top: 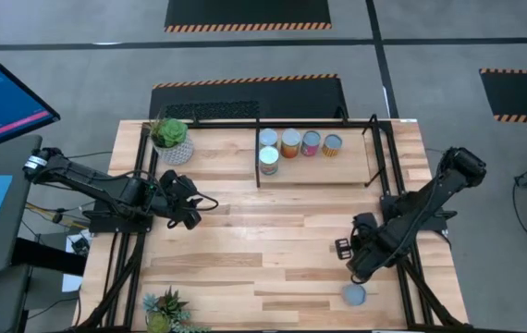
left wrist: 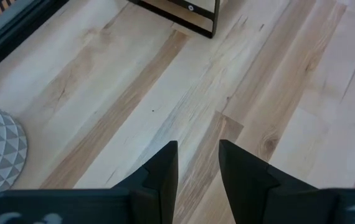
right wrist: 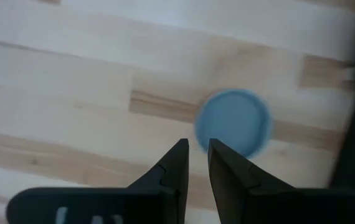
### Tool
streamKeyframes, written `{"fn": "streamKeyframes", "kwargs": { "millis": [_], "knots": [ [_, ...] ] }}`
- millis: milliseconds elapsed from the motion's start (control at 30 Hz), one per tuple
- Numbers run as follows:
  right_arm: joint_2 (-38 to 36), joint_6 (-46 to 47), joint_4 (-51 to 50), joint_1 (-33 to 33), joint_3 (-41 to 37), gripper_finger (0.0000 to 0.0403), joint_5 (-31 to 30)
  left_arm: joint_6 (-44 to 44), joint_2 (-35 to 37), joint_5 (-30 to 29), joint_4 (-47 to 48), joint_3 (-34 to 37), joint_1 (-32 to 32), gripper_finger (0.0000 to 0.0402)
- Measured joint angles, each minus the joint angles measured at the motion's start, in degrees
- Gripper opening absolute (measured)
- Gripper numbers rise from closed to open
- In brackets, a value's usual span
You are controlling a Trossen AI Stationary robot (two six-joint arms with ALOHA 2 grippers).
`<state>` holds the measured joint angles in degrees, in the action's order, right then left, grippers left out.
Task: Pick and place cans onto a shelf
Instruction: Put the canned pineapple rings on the shelf
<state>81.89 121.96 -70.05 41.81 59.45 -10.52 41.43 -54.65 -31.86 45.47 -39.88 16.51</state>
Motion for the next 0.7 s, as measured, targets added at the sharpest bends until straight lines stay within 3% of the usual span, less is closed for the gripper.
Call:
{"fn": "streamKeyframes", "kwargs": {
  "millis": [267,533,700],
  "knots": [
    [-0.02,1.61,11.08,0.17,-6.48,0.0086,1.48,0.00,0.01,-0.04,0.00,0.00,0.02,0.0105],
    [-0.02,3.46,8.49,0.17,-7.63,0.0086,3.16,0.00,0.00,-0.04,0.00,0.00,0.02,0.0105],
    [-0.02,-0.74,8.58,0.17,-7.63,0.0086,3.05,0.00,0.01,-0.43,0.02,0.00,0.00,0.0105]
  ]
}}
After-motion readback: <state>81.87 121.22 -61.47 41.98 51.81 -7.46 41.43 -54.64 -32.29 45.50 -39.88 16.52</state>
